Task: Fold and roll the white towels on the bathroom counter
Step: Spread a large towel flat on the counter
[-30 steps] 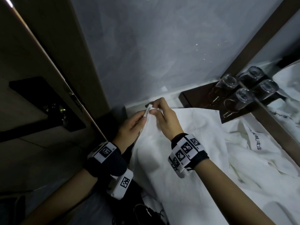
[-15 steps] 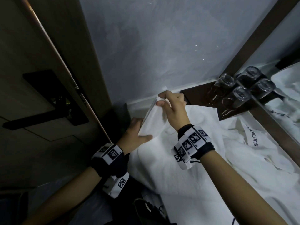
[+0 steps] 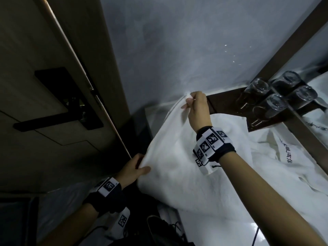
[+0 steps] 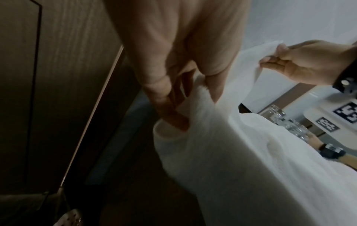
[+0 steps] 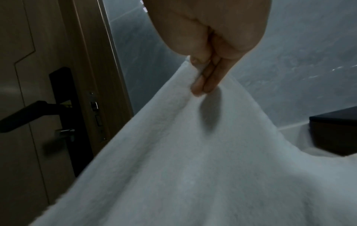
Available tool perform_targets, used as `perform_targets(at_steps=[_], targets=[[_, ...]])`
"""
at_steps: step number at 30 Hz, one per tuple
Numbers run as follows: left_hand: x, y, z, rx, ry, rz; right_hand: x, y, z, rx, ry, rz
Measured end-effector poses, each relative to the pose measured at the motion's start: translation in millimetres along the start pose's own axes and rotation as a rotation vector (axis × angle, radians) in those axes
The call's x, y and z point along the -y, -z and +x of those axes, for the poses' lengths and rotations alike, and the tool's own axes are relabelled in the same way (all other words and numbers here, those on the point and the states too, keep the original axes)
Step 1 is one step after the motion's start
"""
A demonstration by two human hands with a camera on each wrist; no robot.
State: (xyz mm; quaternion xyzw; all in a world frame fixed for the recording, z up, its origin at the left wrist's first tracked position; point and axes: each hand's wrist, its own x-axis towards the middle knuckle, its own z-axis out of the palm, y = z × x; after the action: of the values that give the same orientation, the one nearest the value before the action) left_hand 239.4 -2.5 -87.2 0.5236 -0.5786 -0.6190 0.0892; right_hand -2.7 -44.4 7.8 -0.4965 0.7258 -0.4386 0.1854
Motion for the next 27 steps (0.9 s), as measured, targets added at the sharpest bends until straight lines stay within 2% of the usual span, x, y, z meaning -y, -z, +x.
perform_targets(at_steps=[2,6,9,14,20,24,27], targets=[[8.7,0.5,-3.2,0.008,-0.001,0.037,-4.2,-6.6,1.2,0.017,0.004,-0.006],[26.9,2.6,-14.0,0.02,-0.01,-0.009,-8.5,-21.1,1.8,0.163,0.03,-0.044],[40.3,12.2,-20.9,-0.024,-0.031,0.002,-9.0,-34.7,2.8,0.252,0.03,-0.088],[46.9,18.7,-29.4,-0.114,-0.072,0.022,-10.2,-61.1,3.5,0.294,0.015,-0.152],[54.1,17.9,-38.5,-0.138,-0.075,-0.067,-19.1,-86.6,1.7,0.435,-0.079,-0.11],[56.3,18.9,-36.7,-0.11,-0.093,-0.068,-27.8,-83.8,-7.0,0.39,-0.094,-0.046],[54.8,15.9,-33.8,-0.093,-0.087,-0.077,-43.6,-61.3,-22.4,0.371,-0.11,-0.073]])
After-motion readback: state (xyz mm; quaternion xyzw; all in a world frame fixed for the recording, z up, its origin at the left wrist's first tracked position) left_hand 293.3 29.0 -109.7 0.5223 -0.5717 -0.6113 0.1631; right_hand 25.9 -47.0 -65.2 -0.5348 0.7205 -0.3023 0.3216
